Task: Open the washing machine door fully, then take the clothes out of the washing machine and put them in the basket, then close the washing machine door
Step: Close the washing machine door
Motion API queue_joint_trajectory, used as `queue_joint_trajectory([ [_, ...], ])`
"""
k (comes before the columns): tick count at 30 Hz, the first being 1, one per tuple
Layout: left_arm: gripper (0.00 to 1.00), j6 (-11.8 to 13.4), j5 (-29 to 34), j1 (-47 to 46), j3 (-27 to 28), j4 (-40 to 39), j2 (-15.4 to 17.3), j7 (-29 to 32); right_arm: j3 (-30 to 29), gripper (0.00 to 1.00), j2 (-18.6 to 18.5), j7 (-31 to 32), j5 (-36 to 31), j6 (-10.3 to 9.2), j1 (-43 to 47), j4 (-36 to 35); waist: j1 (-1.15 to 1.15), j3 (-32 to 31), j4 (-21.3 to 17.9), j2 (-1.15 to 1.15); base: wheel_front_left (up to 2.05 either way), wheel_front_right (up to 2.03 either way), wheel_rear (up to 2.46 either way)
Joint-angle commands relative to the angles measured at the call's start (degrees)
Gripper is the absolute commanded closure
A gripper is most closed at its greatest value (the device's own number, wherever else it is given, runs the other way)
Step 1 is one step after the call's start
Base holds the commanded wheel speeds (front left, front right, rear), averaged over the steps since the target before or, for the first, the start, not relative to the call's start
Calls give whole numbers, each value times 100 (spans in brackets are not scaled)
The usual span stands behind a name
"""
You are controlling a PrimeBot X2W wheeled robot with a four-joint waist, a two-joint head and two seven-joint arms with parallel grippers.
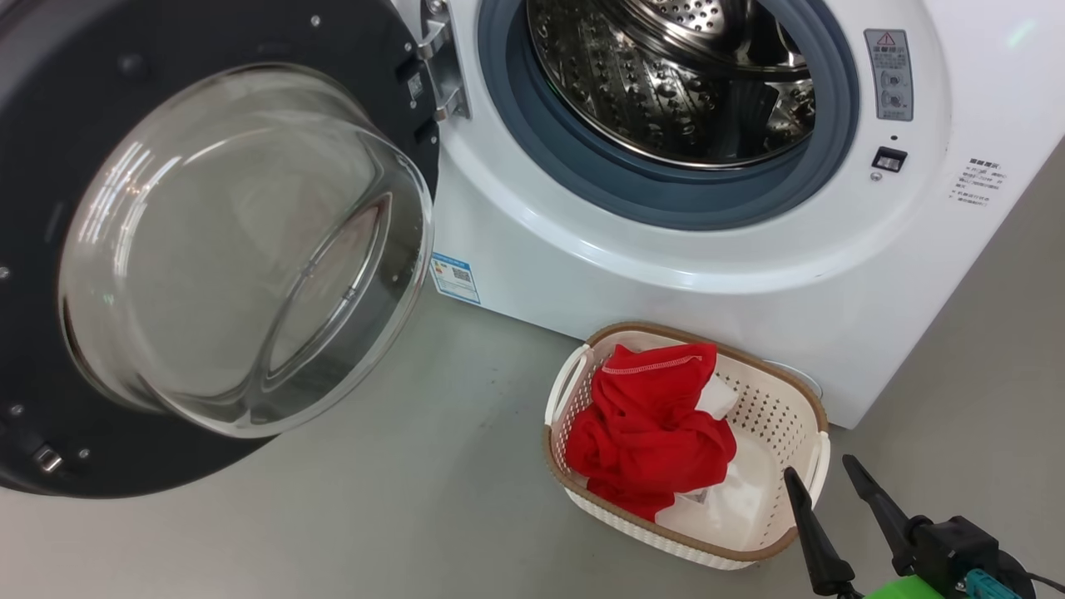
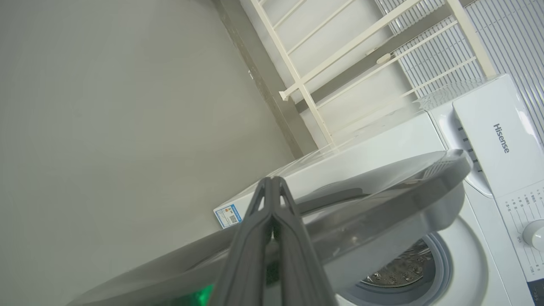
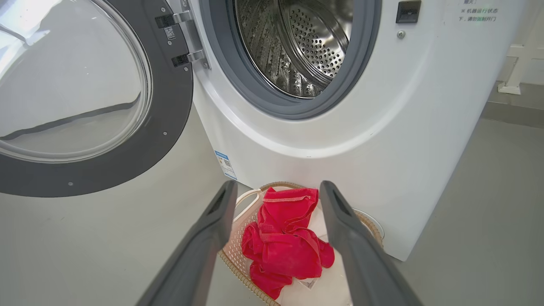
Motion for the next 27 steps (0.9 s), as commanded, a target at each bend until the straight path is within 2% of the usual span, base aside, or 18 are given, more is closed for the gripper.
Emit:
queue_joint_trajectory([
  [1, 100, -34, -98, 96, 72, -195, 432, 152, 99, 0, -87, -36, -58, 2, -127, -155, 0, 30, -7, 0, 0, 0, 0],
  [14, 100, -34, -724, 618, -260, -915, 346, 1300, 29, 0, -135, -36, -93, 2, -142, -171, 0, -23, -11, 0, 0, 0, 0],
  [27, 100, -34, -1232, 1231, -495, -2094, 425, 1997, -5, 0, -39, -36, -61, 2, 60, -194, 0, -423, -34, 0, 0, 0, 0],
])
